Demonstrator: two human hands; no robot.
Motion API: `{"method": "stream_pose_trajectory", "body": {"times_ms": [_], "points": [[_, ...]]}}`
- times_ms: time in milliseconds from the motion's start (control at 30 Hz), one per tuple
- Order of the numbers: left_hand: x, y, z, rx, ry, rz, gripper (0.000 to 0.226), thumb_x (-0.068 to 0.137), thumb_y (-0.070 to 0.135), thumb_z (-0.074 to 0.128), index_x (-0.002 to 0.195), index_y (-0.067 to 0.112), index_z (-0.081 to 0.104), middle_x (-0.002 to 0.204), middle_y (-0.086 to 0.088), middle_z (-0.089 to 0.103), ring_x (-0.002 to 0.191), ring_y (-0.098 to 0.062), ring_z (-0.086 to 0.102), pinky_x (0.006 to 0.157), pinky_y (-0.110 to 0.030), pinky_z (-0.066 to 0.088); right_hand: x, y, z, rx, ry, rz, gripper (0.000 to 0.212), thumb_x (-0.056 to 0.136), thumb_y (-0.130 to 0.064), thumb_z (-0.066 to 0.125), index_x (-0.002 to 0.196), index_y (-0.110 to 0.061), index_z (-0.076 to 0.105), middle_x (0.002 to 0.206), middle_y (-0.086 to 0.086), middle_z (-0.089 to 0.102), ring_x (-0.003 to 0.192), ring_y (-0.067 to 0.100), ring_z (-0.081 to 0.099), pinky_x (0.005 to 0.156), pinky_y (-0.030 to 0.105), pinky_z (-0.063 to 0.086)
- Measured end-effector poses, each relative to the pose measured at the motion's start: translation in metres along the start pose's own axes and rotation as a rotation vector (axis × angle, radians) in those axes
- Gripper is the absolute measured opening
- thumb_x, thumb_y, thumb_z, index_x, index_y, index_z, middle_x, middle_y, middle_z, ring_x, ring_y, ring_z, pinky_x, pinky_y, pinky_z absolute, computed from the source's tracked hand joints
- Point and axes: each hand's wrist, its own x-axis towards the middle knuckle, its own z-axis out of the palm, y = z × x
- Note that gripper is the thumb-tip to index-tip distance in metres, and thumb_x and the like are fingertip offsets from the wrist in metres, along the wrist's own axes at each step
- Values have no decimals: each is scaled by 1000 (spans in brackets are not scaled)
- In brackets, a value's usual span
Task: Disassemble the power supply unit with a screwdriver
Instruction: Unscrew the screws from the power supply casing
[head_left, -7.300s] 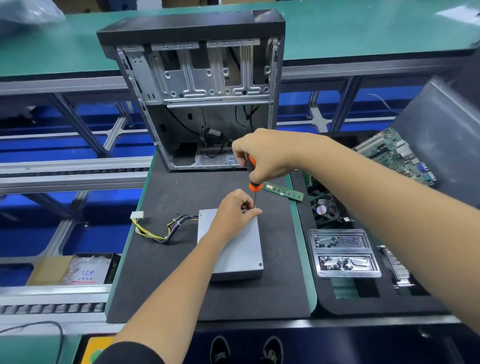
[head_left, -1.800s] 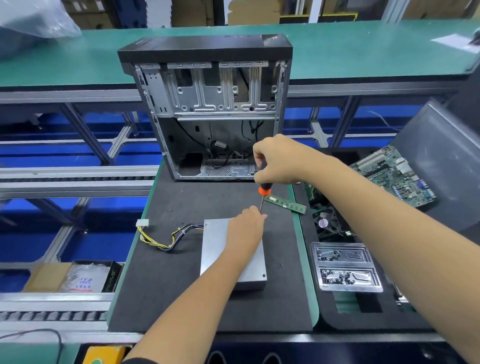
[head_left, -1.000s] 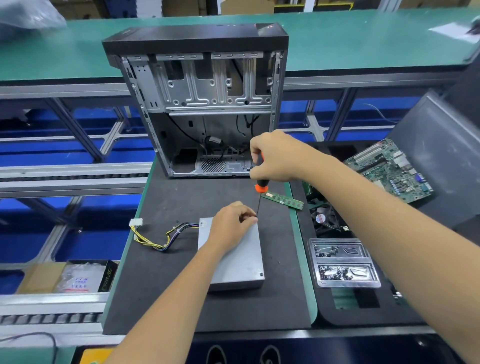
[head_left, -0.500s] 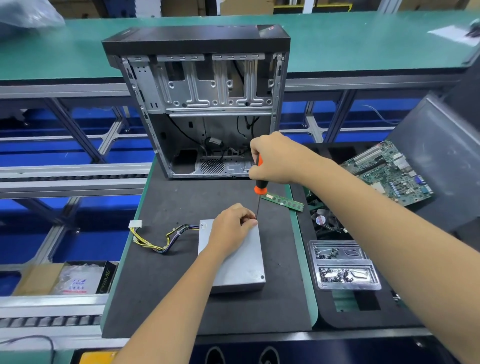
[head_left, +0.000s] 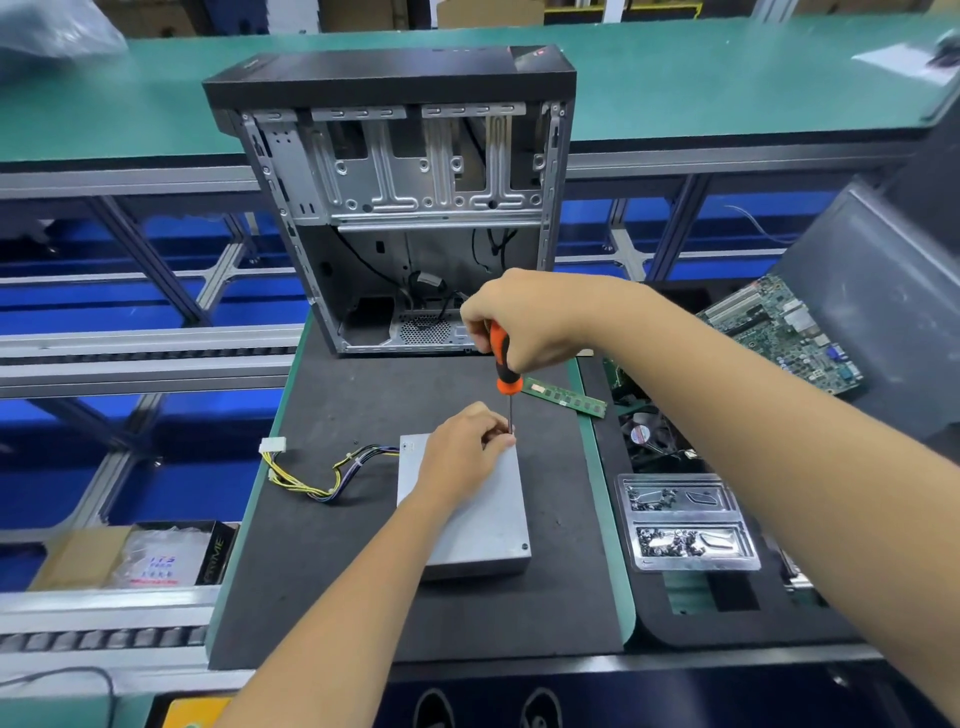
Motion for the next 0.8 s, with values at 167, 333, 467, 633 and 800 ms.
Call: {"method": "stream_pose_trajectory", "body": {"times_ms": [167,333,467,633,800], "points": [[0,1,0,18,29,23,9,87,21,65,85,15,71,90,8,64,75,-12,57,69,-29,44,0,4,6,13,65,104,26,91,-36,56,95,-12,47,80,6,54,71,26,56,54,40,44],[0,1,1,23,31,21,8,87,22,66,86,15,71,90,10,63,72,-6,52,68,-23,41,3,2,11,-122,138,132,18,99,-30,44,94,-13,41,75,2,42,61,17,43,48,31,26],[-1,1,0,13,25,18,8,86,21,66,85,15,71,93,10,64,74,-9,55,70,-26,44,-3,4,0,77,18,46,24,76,-12,65,92,-18,49,80,-7,50,67,16,49,52,32,43],[-1,2,1,14,27,8,7,86,23,66,86,18,70,90,10,62,70,-4,50,69,-25,42,-3,3,9,-44,99,124,27,89,-41,54,90,-14,47,74,0,50,71,26,58,56,32,40],[0,2,0,26,21,-3,8,87,25,66,87,18,70,91,11,63,75,-6,54,71,-25,44,2,3,10,-159,133,155,24,97,-36,43,89,-14,45,73,1,42,62,19,43,50,31,27]]}}
